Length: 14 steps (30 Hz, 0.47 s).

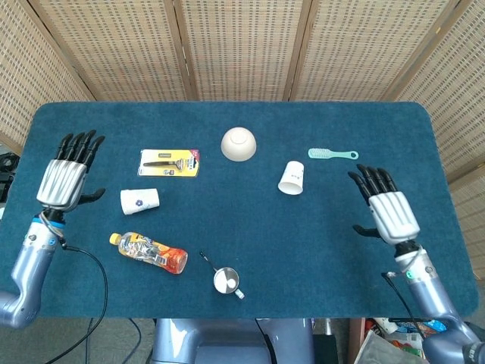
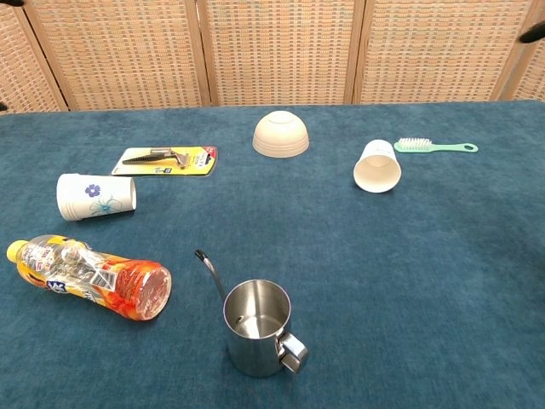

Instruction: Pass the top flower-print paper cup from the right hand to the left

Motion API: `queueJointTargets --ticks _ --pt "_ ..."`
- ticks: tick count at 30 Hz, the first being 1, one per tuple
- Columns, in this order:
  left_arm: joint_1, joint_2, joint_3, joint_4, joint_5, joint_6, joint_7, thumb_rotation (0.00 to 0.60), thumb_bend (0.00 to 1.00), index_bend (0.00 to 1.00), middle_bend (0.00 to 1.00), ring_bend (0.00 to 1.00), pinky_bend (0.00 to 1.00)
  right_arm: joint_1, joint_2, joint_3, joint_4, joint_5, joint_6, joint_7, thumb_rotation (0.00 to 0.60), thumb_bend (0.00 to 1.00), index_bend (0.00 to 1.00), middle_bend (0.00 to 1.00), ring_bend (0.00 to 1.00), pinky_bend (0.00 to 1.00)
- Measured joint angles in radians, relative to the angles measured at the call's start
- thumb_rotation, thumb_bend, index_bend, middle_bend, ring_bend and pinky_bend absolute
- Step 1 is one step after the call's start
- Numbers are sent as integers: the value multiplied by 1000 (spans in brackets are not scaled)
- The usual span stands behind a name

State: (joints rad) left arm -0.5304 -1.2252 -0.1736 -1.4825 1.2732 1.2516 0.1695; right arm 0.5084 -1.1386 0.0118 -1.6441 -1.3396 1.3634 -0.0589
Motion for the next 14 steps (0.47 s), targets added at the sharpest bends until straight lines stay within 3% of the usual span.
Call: queueJointTargets --ticks 8,14 --pt "172 37 80 -136 4 139 -38 600 185 0 0 0 0 -196 -15 -83 35 -166 226 4 600 0 81 0 0 0" --pt "279 33 148 -193 45 234 -54 600 184 0 0 0 0 -295 -22 -112 7 -226 324 -33 600 0 81 0 0 0"
